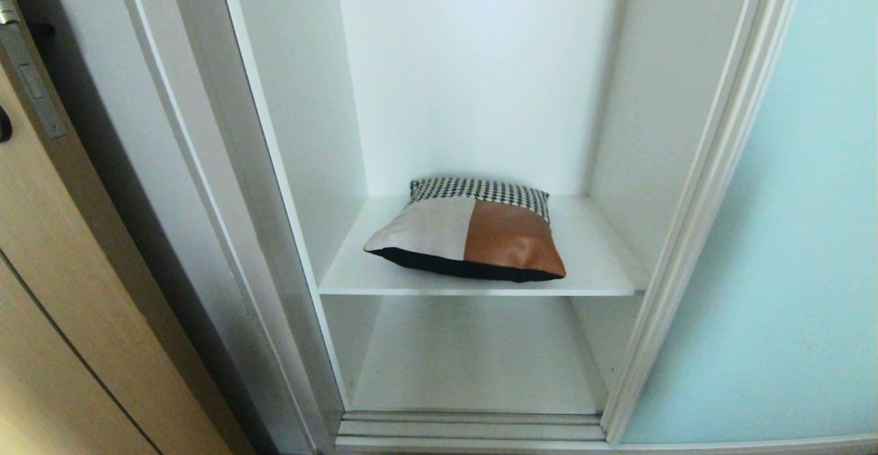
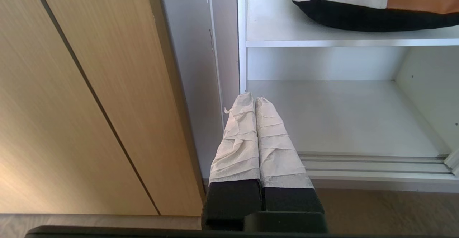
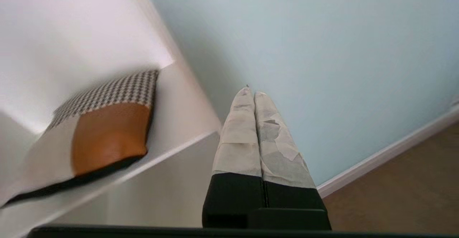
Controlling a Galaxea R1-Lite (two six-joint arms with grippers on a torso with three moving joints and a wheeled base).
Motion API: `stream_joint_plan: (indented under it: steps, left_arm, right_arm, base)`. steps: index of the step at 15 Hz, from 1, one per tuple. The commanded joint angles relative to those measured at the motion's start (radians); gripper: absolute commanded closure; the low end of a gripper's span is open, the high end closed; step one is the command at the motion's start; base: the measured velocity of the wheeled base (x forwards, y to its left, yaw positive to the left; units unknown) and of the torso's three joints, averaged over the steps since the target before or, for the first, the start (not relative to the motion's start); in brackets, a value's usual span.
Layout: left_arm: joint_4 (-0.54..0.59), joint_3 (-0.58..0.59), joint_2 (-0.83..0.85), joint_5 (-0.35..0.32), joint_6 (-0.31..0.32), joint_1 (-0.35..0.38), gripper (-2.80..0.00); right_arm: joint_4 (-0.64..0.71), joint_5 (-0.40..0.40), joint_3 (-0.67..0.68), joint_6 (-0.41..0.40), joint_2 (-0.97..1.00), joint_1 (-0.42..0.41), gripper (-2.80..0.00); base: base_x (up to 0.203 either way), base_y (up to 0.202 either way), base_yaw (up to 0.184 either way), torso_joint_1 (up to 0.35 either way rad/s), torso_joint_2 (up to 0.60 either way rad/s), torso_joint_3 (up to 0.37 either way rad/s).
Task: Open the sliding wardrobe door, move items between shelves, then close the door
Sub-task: Close the door
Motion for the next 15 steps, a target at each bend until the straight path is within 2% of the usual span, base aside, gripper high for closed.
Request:
stream_joint_plan:
  steps: [1, 2, 5, 9, 12, 13, 15]
  left_arm:
    - [0.0, 0.0, 0.003, 0.0, 0.001, 0.001, 0.0]
    - [0.0, 0.0, 0.003, 0.0, 0.002, 0.001, 0.0]
    - [0.0, 0.0, 0.003, 0.0, 0.001, 0.001, 0.0]
    - [0.0, 0.0, 0.003, 0.0, 0.001, 0.001, 0.0]
    - [0.0, 0.0, 0.003, 0.0, 0.001, 0.001, 0.0]
    - [0.0, 0.0, 0.003, 0.0, 0.001, 0.001, 0.0]
    - [0.0, 0.0, 0.003, 0.0, 0.001, 0.001, 0.0]
  right_arm:
    - [0.072, 0.022, -0.071, 0.005, 0.027, -0.013, 0.0]
    - [0.126, 0.09, -0.105, 0.011, 0.026, -0.032, 0.0]
    - [0.246, 0.388, -0.179, 0.026, 0.045, -0.146, 0.0]
    - [0.284, 0.703, -0.224, 0.195, 0.194, -0.289, 0.0]
    - [0.259, 1.02, -0.227, 0.285, 0.257, -0.373, 0.0]
    - [0.243, 1.097, -0.217, 0.298, 0.286, -0.383, 0.0]
    - [0.199, 1.14, -0.213, 0.301, 0.362, -0.399, 0.0]
  base:
    - [0.0, 0.0, 0.0, 0.0, 0.0, 0.0]
    - [0.0, 0.0, 0.0, 0.0, 0.0, 0.0]
    - [0.0, 0.0, 0.0, 0.0, 0.0, 0.0]
    - [0.0, 0.0, 0.0, 0.0, 0.0, 0.0]
    - [0.0, 0.0, 0.0, 0.0, 0.0, 0.0]
    - [0.0, 0.0, 0.0, 0.0, 0.0, 0.0]
    - [0.0, 0.0, 0.0, 0.0, 0.0, 0.0]
